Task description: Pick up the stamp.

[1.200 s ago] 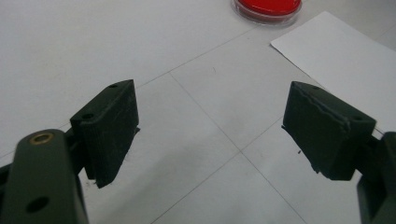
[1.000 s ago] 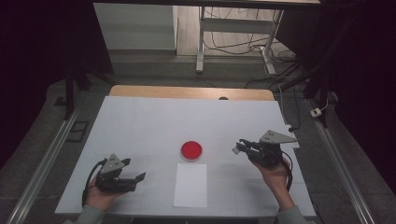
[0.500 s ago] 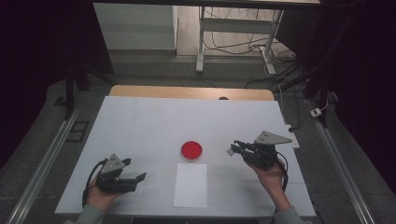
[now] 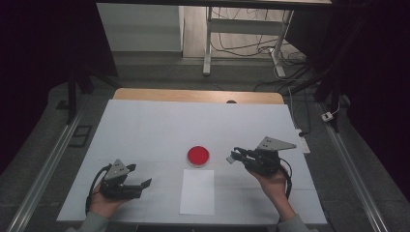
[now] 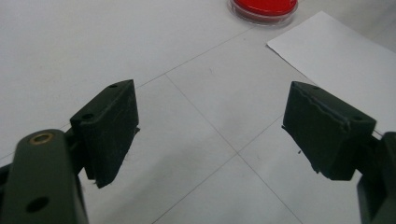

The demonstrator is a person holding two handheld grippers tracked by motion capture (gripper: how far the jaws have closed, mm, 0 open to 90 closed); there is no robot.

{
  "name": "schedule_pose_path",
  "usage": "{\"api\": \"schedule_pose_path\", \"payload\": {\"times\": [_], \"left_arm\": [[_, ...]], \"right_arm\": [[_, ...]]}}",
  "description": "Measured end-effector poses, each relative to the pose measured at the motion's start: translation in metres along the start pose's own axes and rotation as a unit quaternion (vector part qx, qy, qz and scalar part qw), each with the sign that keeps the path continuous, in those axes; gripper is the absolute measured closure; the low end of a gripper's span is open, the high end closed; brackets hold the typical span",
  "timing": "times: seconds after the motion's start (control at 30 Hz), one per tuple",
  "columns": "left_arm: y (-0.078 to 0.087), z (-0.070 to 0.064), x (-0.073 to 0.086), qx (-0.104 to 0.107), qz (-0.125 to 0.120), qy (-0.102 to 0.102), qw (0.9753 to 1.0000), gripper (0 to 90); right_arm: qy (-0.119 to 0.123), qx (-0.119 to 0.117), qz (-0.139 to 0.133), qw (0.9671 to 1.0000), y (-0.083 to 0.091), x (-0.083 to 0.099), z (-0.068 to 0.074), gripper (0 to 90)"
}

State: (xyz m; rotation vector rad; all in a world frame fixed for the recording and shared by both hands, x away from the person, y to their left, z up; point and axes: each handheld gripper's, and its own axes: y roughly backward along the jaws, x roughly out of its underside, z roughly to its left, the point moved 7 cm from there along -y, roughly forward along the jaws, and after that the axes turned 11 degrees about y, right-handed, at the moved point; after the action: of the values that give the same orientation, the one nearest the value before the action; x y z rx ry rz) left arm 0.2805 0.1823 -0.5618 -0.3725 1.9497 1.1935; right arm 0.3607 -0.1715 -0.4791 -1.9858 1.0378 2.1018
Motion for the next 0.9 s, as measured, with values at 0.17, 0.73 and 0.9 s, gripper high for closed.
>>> {"api": "schedule_pose_path", "payload": {"times": [0.17, 0.73, 0.9], "left_arm": [[0.0, 0.0, 0.0, 0.0, 0.001, 0.0, 1.0, 18.8], [-0.002, -0.003, -0.001, 0.001, 0.001, -0.002, 1.0, 18.8], [-0.003, -0.004, -0.001, 0.001, 0.003, -0.004, 1.0, 18.8]], "right_arm": [[0.002, -0.008, -0.001, 1.0, -0.003, -0.003, 0.007, 75.2], [0.013, -0.029, -0.004, 0.9995, -0.016, -0.01, 0.026, 75.1], [0.013, -0.038, -0.005, 0.9992, -0.02, -0.011, 0.032, 75.2]]}}
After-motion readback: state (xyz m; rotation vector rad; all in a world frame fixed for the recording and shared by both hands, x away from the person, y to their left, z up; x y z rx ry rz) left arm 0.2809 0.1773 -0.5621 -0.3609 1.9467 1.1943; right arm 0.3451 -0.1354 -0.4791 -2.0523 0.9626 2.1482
